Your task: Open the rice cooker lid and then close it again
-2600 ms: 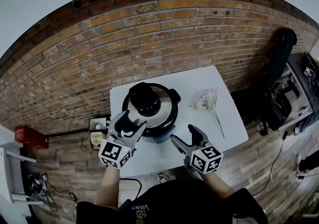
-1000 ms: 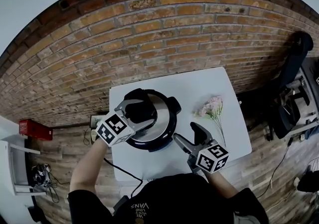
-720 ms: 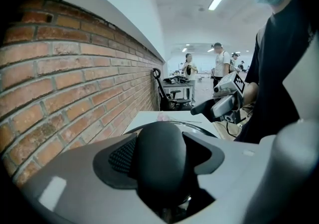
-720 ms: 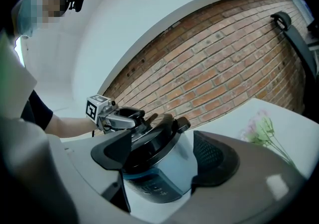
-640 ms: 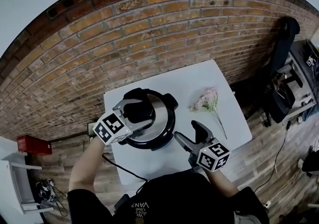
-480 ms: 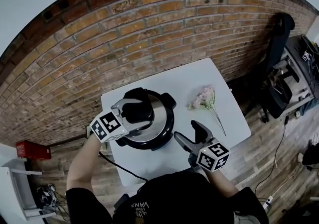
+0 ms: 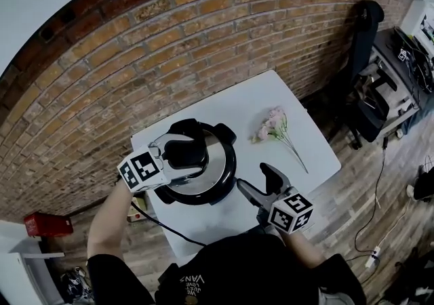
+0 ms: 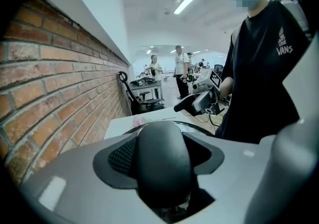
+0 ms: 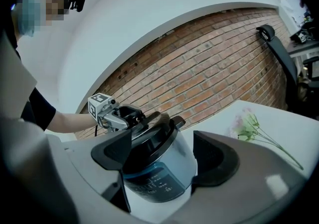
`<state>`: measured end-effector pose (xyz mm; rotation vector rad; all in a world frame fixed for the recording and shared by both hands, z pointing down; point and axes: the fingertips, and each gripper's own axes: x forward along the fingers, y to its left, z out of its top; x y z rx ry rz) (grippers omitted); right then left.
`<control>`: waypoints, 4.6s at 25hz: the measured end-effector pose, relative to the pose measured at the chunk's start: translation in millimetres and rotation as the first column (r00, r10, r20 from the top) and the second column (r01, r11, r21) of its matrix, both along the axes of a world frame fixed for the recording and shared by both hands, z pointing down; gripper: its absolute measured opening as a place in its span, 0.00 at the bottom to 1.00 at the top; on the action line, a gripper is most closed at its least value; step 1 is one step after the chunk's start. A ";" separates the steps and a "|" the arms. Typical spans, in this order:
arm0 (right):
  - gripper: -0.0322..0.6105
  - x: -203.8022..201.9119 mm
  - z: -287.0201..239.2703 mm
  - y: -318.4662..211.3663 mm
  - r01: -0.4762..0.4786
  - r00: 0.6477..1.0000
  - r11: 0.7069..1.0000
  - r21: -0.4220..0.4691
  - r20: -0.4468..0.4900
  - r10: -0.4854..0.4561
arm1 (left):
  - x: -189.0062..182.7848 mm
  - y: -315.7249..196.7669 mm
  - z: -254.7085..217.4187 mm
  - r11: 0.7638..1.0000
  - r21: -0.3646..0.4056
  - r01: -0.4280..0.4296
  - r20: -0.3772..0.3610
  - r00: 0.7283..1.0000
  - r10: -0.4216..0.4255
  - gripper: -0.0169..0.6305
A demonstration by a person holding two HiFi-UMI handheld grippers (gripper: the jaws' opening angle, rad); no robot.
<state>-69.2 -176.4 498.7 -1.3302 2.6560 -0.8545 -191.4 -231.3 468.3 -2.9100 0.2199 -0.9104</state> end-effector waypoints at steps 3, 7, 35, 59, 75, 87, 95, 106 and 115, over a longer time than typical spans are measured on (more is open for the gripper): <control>0.64 -1.0 -0.6 4.0 -0.021 1.000 1.000 0.002 0.005 0.021 | -0.6 -0.2 0.1 1.000 0.005 0.008 0.002 1.000 -0.008 0.46; 0.64 1.9 -2.9 8.4 -0.044 0.999 0.999 0.007 0.010 0.044 | -0.7 -0.3 -3.6 1.000 -0.006 0.013 -0.011 1.000 -0.013 0.46; 0.64 -38.5 -44.7 5.2 0.044 0.998 0.995 0.093 0.047 -0.049 | -200.8 46.6 -109.4 0.737 -0.056 0.673 -0.540 0.601 -0.590 0.46; 0.64 -58.4 -32.3 47.7 0.002 0.997 0.998 0.062 0.075 -0.007 | -289.3 145.0 0.1 0.416 -0.422 0.805 -0.552 0.135 -0.823 0.45; 0.64 -25.9 -33.6 30.0 0.000 0.996 0.998 0.060 0.093 -0.005 | -220.4 90.9 -70.7 0.624 -0.157 0.765 -0.524 0.472 -0.709 0.46; 0.64 21.5 -29.1 11.4 -0.030 0.995 0.998 0.048 0.097 0.025 | -102.2 21.0 -93.8 0.842 0.035 0.539 -0.347 0.796 -0.495 0.46; 0.64 46.7 -26.2 1.0 -0.056 0.992 0.998 0.040 0.113 0.051 | -35.6 -0.3 -67.6 0.932 0.062 0.357 -0.181 0.922 -0.341 0.46; 0.64 71.6 -17.4 -9.3 -0.098 0.987 0.995 0.031 0.129 0.094 | 8.6 4.4 -19.5 0.990 0.075 0.115 0.046 0.992 -0.119 0.45; 0.64 71.3 -14.5 -15.3 -0.099 0.987 0.995 0.023 0.130 0.095 | 5.3 1.4 -3.2 0.997 0.043 0.067 0.061 0.996 -0.070 0.46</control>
